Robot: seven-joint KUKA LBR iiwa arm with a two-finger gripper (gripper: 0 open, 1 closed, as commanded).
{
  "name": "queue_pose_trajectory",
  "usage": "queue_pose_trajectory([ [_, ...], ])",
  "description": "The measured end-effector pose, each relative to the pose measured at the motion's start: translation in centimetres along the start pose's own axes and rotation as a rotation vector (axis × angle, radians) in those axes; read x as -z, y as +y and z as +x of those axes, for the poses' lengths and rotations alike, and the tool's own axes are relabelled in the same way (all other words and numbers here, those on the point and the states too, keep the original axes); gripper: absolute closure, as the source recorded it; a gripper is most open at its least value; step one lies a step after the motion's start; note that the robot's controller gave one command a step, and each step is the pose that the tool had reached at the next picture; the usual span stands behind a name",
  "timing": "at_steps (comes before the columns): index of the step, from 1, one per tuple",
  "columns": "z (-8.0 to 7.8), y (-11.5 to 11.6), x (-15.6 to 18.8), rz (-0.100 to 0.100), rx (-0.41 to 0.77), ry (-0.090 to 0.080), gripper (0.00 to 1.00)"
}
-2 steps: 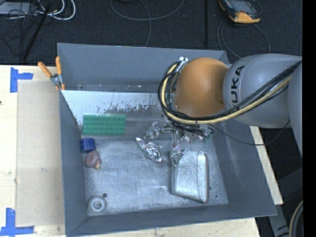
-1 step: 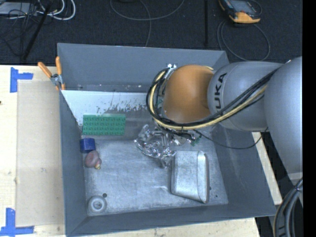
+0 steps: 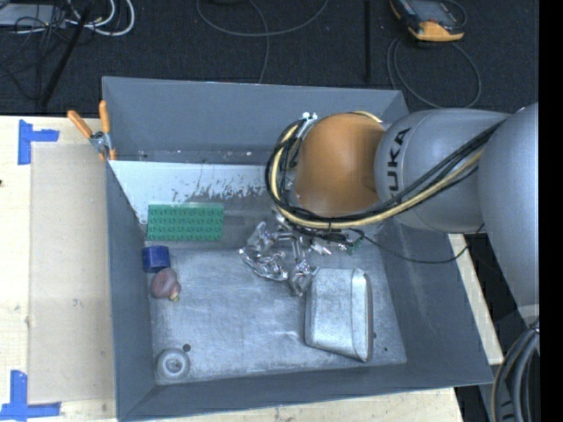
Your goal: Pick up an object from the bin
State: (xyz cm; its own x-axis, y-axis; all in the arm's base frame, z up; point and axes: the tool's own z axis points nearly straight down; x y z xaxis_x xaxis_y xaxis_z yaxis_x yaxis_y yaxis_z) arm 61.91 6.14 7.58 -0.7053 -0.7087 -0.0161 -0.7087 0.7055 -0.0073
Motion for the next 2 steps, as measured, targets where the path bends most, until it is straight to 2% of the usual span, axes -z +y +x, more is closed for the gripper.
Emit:
queue_pose_trajectory([
  [1,-0.3,-0.1,0.4,0.004,-0.004,-0.011,1.0],
  [2,0.0,0.8,15.3,-0.002,0.086,0.008,1.0],
])
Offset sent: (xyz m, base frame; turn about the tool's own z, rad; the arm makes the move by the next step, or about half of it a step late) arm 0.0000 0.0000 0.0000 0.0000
